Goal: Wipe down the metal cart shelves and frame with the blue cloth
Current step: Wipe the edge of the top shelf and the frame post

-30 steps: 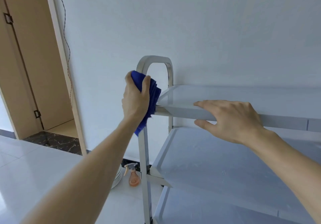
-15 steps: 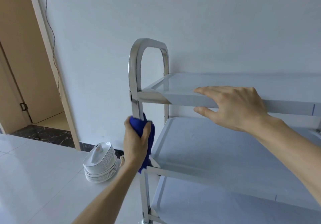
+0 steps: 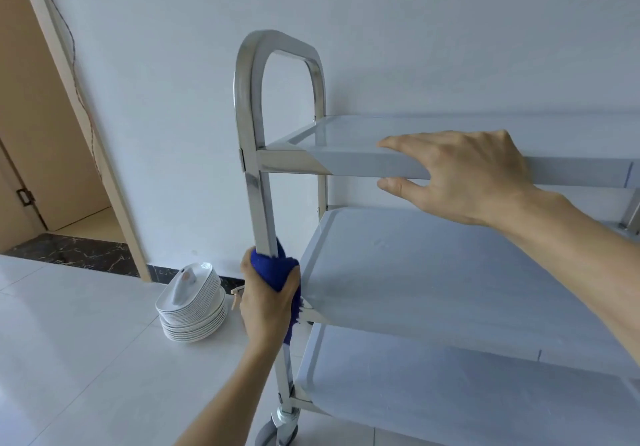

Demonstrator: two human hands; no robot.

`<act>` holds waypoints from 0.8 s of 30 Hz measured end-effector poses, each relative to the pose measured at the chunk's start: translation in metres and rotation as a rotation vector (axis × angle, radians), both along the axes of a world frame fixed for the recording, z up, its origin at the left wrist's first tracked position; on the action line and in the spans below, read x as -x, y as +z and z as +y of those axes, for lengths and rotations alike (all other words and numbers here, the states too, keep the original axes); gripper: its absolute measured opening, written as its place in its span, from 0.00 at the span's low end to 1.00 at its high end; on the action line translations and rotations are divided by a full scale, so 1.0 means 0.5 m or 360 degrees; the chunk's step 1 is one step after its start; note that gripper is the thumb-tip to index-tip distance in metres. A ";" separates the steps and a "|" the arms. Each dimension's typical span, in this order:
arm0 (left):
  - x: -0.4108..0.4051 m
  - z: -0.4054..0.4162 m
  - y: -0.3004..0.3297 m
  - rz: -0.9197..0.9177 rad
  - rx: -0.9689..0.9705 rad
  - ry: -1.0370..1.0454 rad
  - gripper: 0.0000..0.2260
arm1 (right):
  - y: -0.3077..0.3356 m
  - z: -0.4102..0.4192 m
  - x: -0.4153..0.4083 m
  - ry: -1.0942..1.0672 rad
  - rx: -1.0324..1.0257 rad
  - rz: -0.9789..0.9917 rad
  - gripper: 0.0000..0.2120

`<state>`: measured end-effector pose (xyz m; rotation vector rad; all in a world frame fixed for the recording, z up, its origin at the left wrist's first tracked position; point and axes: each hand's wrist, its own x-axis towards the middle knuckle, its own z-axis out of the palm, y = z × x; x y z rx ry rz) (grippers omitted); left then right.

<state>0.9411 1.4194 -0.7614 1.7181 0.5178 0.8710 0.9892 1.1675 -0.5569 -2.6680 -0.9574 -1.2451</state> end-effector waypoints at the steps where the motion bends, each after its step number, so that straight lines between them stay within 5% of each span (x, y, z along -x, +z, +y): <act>1: 0.001 0.006 -0.017 0.0054 0.0021 -0.0057 0.26 | 0.000 0.001 -0.001 0.0006 0.0009 -0.0008 0.26; 6: 0.029 0.017 -0.017 -0.0018 0.0054 -0.0142 0.15 | -0.001 0.001 -0.006 -0.0010 0.0036 0.0004 0.26; 11: 0.081 -0.057 -0.004 -0.0481 0.0128 -0.0021 0.16 | 0.000 0.002 -0.007 -0.0004 0.0047 0.0002 0.27; 15: 0.073 -0.105 0.001 -0.0608 -0.0540 -0.0267 0.23 | 0.000 0.000 -0.006 -0.0005 0.0054 0.0003 0.26; 18: 0.041 -0.124 0.002 0.0060 -0.1406 -0.0627 0.26 | 0.002 -0.001 -0.005 -0.0014 0.0065 0.0008 0.26; 20: 0.019 -0.128 -0.001 0.0556 -0.1849 -0.0707 0.38 | 0.001 -0.002 -0.004 -0.0013 0.0059 0.0022 0.27; 24: -0.015 -0.104 0.027 0.0712 -0.1881 -0.0897 0.43 | 0.004 -0.003 -0.006 -0.0031 0.0073 0.0032 0.28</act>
